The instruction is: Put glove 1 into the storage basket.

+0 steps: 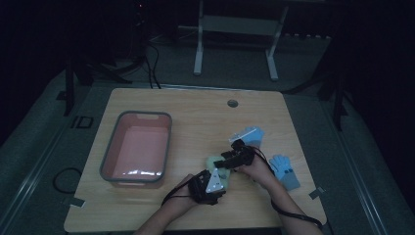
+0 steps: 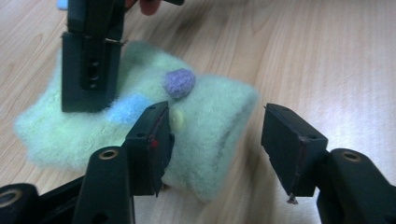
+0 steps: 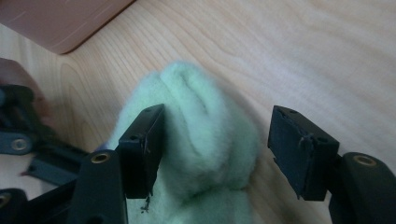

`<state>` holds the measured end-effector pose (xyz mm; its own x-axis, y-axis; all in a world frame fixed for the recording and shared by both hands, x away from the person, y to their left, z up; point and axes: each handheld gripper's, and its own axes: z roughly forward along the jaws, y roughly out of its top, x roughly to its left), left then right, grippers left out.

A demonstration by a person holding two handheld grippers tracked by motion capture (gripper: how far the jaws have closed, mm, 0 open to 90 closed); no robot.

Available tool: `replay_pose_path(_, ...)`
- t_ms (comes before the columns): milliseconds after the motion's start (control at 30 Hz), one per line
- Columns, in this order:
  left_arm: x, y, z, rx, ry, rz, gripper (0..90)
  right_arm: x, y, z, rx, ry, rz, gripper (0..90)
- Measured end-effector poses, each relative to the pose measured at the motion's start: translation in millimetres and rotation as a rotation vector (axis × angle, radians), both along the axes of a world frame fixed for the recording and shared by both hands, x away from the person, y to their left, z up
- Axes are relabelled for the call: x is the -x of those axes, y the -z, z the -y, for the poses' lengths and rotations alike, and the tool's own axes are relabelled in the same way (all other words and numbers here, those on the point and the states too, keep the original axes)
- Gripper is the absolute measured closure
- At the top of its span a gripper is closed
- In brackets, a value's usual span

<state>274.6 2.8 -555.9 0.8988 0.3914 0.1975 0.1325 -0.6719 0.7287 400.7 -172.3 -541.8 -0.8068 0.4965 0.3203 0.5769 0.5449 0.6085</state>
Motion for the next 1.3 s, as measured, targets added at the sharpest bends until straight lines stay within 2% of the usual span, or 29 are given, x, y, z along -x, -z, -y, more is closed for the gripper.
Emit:
replay_pose_path(33,-0.7,0.5,0.2,-0.006,0.001,0.001,43.3,-0.9,2.2,0.2,-0.006,-0.001,-0.019,37.6)
replay_pose_path(100,0.1,2.2,2.4,-0.036,-0.001,0.031,46.2,-2.2,6.2,0.2,-0.018,-0.002,-0.055,38.2)
replay_pose_path(167,2.2,4.9,4.3,-0.061,0.004,0.07,46.2,-3.2,9.0,0.3,-0.04,-0.014,-0.097,44.5)
replay_pose_path(267,3.7,7.1,4.1,-0.065,-0.014,0.113,51.9,-4.4,8.8,0.0,-0.043,-0.025,-0.129,55.0)
replay_pose_path(367,4.7,4.5,5.3,-0.09,-0.031,0.132,62.2,-1.4,4.0,-1.8,-0.036,-0.017,-0.111,64.5)
replay_pose_path(433,3.8,-1.2,5.6,-0.096,-0.039,0.116,68.6,3.0,-2.0,-4.1,-0.016,-0.019,-0.075,67.0)
replay_pose_path(500,2.5,-5.8,5.1,-0.107,-0.037,0.098,71.1,7.1,-8.4,-6.2,-0.001,-0.015,-0.055,68.4)
replay_pose_path(633,3.2,-18.3,1.6,-0.127,-0.039,0.109,72.8,11.1,-20.2,-8.8,-0.014,-0.013,-0.024,69.3)
replay_pose_path(700,2.7,-25.9,-1.6,-0.113,-0.042,0.103,73.0,12.5,-27.8,-10.1,-0.03,-0.02,-0.012,69.4)
replay_pose_path(933,2.6,-49.9,-12.5,-0.152,-0.038,0.122,73.2,14.4,-53.2,-21.1,-0.044,-0.04,0.032,69.5)
replay_pose_path(1100,3.7,-61.1,-22.7,-0.15,-0.056,0.099,73.2,13.1,-63.2,-31.2,-0.064,-0.05,0.024,69.6)
replay_pose_path(1233,8.4,-70.4,-32.1,-0.175,-0.059,0.113,73.4,14.0,-69.0,-39.9,-0.076,-0.061,0.021,69.6)
replay_pose_path(1300,9.8,-75.2,-37.1,-0.184,-0.064,0.121,73.5,15.3,-74.1,-45.7,-0.076,-0.069,0.035,69.6)
